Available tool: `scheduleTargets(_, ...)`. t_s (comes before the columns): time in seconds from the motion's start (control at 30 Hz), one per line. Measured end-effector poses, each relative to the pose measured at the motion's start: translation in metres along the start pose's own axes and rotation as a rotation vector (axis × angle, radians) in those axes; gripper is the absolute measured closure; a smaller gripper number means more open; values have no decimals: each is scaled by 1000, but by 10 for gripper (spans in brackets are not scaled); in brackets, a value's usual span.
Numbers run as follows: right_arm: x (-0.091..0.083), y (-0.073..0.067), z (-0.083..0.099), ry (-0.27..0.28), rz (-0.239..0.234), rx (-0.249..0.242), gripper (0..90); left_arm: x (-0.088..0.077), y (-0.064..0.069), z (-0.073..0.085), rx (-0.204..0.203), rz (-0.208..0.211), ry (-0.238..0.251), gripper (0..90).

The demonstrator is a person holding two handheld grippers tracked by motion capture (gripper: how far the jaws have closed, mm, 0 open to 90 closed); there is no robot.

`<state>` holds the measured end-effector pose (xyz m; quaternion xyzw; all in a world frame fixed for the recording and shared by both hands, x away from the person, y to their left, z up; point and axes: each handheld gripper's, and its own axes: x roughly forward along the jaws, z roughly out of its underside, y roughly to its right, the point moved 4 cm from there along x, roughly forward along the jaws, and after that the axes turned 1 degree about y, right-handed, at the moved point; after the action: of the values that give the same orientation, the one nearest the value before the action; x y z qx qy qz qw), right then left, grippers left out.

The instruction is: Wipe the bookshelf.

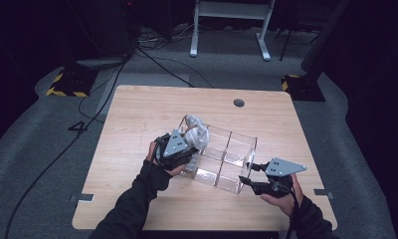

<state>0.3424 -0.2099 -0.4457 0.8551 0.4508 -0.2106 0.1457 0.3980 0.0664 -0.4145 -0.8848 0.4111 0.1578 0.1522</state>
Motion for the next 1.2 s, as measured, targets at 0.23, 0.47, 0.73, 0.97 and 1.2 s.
scheduleTargets(0.23, 0, 0, 0, 6, -1, 4, 465, 19, -13, -4, 22, -9, -116, 694)
scheduleTargets(0.47, 0, 0, 0, 4, 4, 6, 465, 17, -8, 9, 15, 22, -143, 705)
scheduleTargets(0.73, 1, -1, -1, -1, 6, 4, 464, 8, 4, 26, 103, 2, -217, 712)
scheduleTargets(0.97, 1, -1, -1, 0, 6, 6, 464, 0, 17, 51, 93, 20, -255, 706)
scheduleTargets(1.2, 1, -1, -1, -3, 8, 2, 463, 3, 17, 105, 4, 71, -388, 706)
